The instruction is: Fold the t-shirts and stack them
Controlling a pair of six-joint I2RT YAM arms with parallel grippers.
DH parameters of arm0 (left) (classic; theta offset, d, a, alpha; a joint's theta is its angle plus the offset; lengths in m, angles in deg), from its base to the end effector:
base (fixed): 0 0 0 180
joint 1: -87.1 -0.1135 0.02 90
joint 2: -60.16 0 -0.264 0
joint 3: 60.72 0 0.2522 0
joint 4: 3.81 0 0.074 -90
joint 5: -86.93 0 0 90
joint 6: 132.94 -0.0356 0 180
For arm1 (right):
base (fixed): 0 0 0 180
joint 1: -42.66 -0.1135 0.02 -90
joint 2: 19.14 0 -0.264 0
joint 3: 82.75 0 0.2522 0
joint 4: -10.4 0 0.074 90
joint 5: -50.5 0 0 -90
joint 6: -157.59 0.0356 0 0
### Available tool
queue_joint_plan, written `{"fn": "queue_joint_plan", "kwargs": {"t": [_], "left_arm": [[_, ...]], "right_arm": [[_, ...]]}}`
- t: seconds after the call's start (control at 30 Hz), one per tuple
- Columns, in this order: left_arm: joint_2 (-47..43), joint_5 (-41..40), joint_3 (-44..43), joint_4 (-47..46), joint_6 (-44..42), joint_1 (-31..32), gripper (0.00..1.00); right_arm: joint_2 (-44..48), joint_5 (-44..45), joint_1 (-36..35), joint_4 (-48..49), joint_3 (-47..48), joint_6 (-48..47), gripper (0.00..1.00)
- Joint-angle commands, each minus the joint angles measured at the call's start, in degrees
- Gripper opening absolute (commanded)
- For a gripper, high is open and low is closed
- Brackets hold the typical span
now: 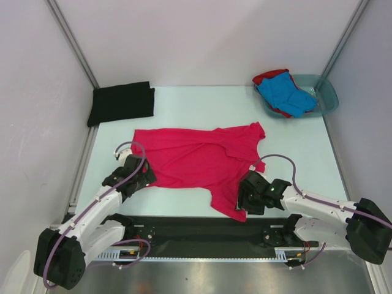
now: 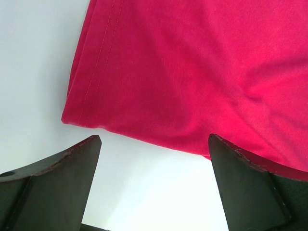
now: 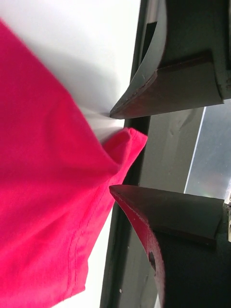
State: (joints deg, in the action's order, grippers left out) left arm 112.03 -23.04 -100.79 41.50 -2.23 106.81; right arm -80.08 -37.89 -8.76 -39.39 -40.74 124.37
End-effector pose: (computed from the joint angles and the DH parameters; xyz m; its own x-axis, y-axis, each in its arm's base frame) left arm 0.1568 -0.0433 0.1794 -0.6921 -0.4032 -0.5987 -0.4077 0.9028 -0.1368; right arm 0.1069 0.1323 0.1603 -0.9668 0.1291 -0.2207 0.0615 0.9553 0.2893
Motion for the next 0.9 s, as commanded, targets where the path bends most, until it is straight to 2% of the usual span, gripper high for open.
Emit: {"fn": "queue_joint_plan", "kwargs": {"t": [0.0, 0.07, 0.2, 0.27, 0.37, 0.67, 0.87], "left_arm": [[0.42, -1.3, -1.29, 0.35, 0.95, 0.16, 1.0], [0.59, -1.22, -1.38, 0.44, 0.86, 0.16, 1.0], [0.68, -0.86, -1.29, 0.18, 0.69, 0.16, 1.0], [0.68, -0.6, -1.29, 0.09, 0.51, 0.16, 1.0], [0.86, -0.16, -1.2, -0.08, 0.25, 0.16, 1.0], [1.38, 0.45, -1.29, -0.52, -0.28, 0.16, 1.0], [1.73, 0.72, -1.47, -0.96, -0.89, 0.16, 1.0]], "right_arm": [[-0.66, -0.99, -0.35, 3.07, -0.83, -0.35, 0.6], [-0.75, -1.08, -0.35, 3.33, -1.09, -0.26, 0.57], [-0.84, -3.36, -0.44, 4.13, -1.53, -0.08, 0.28], [-0.58, -3.98, -0.44, 3.87, -1.27, -0.08, 0.2], [2.05, -3.98, -0.88, 1.58, -0.13, 0.27, 0.01], [10.76, -3.98, -0.96, -2.73, 4.97, 2.28, 0.0], [8.75, -3.89, -0.44, 1.48, 6.99, 2.2, 0.0]]}}
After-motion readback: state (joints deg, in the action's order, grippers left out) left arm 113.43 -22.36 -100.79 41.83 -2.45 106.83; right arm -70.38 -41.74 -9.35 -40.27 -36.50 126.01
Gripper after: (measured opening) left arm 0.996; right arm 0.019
